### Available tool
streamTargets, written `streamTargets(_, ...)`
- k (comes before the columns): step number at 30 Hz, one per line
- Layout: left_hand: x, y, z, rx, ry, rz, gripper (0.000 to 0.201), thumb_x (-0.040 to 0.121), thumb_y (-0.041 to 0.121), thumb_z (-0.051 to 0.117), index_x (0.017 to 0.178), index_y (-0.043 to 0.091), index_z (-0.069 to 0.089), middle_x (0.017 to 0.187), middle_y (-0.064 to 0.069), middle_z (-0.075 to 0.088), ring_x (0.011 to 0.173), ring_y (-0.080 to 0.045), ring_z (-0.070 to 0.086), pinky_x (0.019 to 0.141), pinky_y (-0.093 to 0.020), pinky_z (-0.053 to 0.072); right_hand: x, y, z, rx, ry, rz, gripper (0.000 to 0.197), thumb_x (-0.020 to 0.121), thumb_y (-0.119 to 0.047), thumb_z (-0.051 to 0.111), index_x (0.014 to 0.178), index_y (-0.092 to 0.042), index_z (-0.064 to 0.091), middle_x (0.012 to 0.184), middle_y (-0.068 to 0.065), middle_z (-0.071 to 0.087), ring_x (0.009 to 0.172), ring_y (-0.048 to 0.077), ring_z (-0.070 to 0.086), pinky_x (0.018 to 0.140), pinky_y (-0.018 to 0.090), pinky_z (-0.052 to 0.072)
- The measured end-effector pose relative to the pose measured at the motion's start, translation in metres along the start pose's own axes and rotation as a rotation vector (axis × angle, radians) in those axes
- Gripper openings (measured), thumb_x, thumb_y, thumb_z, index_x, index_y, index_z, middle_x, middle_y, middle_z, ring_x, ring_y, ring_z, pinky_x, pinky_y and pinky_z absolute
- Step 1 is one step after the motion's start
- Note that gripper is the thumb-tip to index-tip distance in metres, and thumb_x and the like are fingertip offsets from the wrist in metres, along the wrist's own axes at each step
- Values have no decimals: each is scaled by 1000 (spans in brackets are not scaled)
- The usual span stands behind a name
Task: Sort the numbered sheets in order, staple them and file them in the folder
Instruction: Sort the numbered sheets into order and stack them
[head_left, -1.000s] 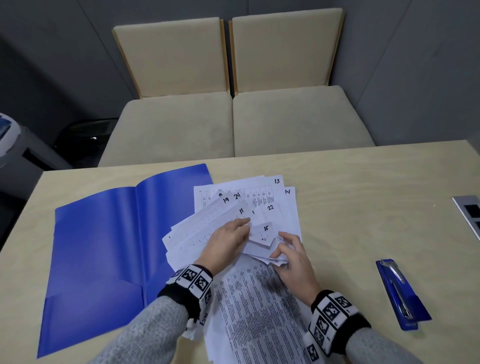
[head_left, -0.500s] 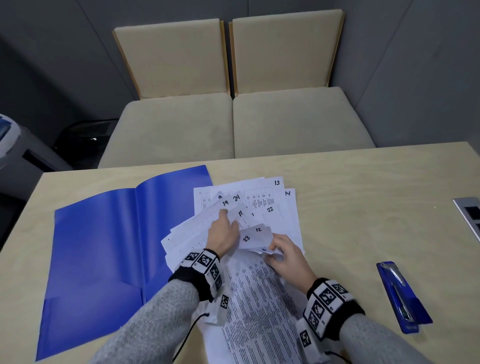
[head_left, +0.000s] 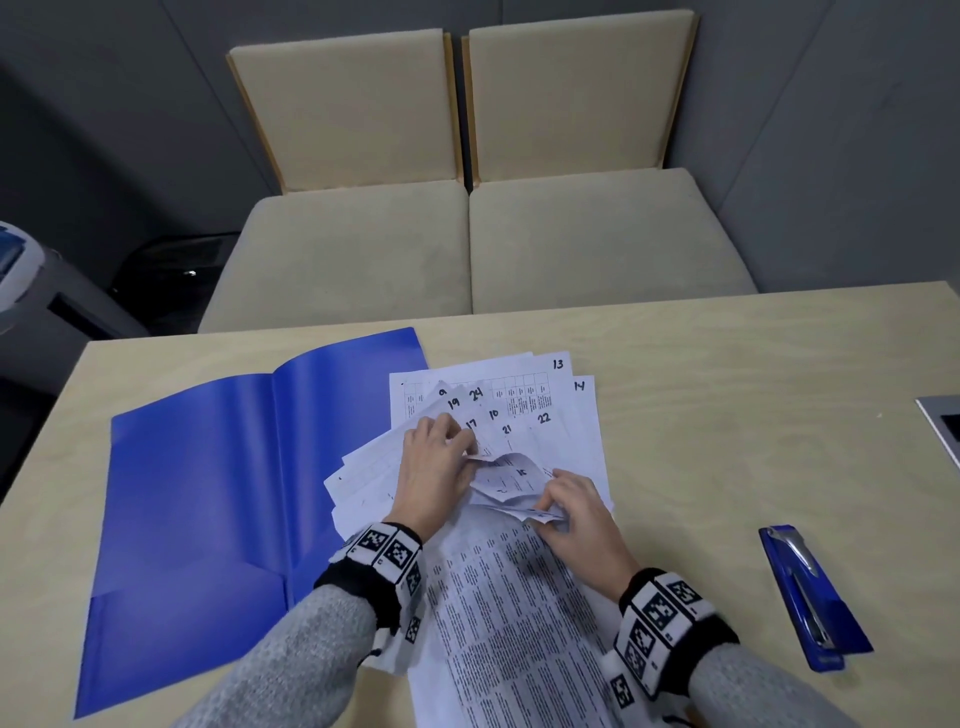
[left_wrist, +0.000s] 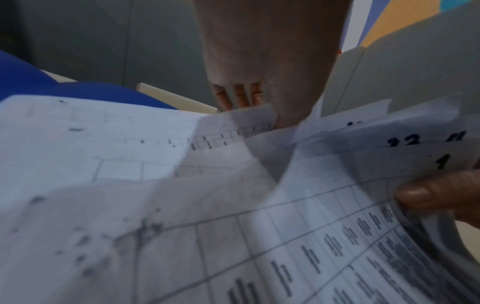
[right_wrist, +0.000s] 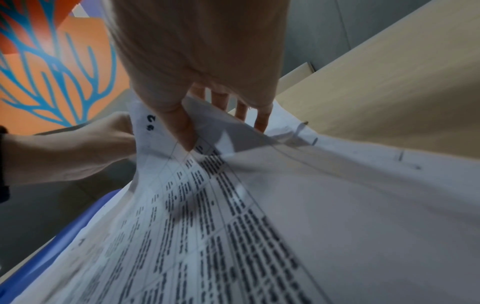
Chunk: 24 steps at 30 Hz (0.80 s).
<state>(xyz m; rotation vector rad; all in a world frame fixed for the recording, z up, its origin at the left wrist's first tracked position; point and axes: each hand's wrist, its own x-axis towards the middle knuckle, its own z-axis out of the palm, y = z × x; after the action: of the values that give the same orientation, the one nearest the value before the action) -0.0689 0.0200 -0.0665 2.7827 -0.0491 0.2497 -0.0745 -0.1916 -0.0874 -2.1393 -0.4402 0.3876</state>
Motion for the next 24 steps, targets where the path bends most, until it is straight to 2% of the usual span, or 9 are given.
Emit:
streamTargets(2,-2,-4,0,42,13,100,30,57,3,82,74,13,59,79,-4,56,75,-20,41,67,-30,33,0,-1,0,-3,-2,3,33,76,-1,67,72,-27,48,86,-14,56,108,10,45,83,27,36)
streamTargets(5,-5,-7,2,84,-10,159,31,55,-1,82,71,12,59,73,-4,56,73,-18,33,65,-29,25,-1,-3,-1,6,-6,-9,42,78,-3,66,69,-37,43,84,-19,54,95,1,45,75,23,33)
streamTargets(9,-6,-8,5,175,-51,206,26,62,4,82,71,11,58,72,-4,56,70,-22,43,64,-30,27,-1,-4,-1,8,0,-22,44,77,-2,66,69,-38,41,84,-20,53,97,0,45,76,25,34)
streamTargets(11,-6,-9,5,156,-58,224,19,73,11,75,71,12,56,72,-4,55,66,-23,47,64,-30,27,-1,-5,-1,9,-9,-10,39,78,-3,67,70,-34,45,95,-17,52,109,6,44,86,28,37)
streamTargets(14,-3,-9,2,-44,-50,114,25,89,32,52,69,18,47,70,2,47,66,-21,43,64,-28,27,5,-5,-2,14,-31,6,26,79,-9,68,70,-25,51,131,-11,41,127,6,30,103,27,29)
streamTargets(16,1,-12,0,-280,-143,-51,29,87,38,61,69,21,45,79,4,45,77,-19,42,69,-31,33,12,-6,-2,14,-82,16,22,79,-11,68,70,-21,51,144,-12,32,133,7,25,107,28,24)
streamTargets(18,6,-18,0,-467,-251,-197,32,78,46,71,68,24,50,101,-1,49,101,-18,45,87,-34,40,20,-9,-4,23,-155,52,21,78,-21,68,68,-25,50,147,-8,35,135,11,26,109,35,25)
streamTargets(21,13,-24,0,-592,-339,-381,49,70,73,56,63,25,58,130,-7,41,129,-17,36,108,-40,32,27,-18,-5,23,-197,100,23,70,-46,60,62,-35,42,110,-1,56,112,17,45,99,40,34)
streamTargets(24,16,-22,-4,-567,-283,-442,71,69,81,40,78,16,67,113,0,49,112,-12,48,100,-35,39,25,-20,-3,-30,-197,76,24,77,-39,64,66,-31,44,84,-11,46,95,15,46,88,36,36)
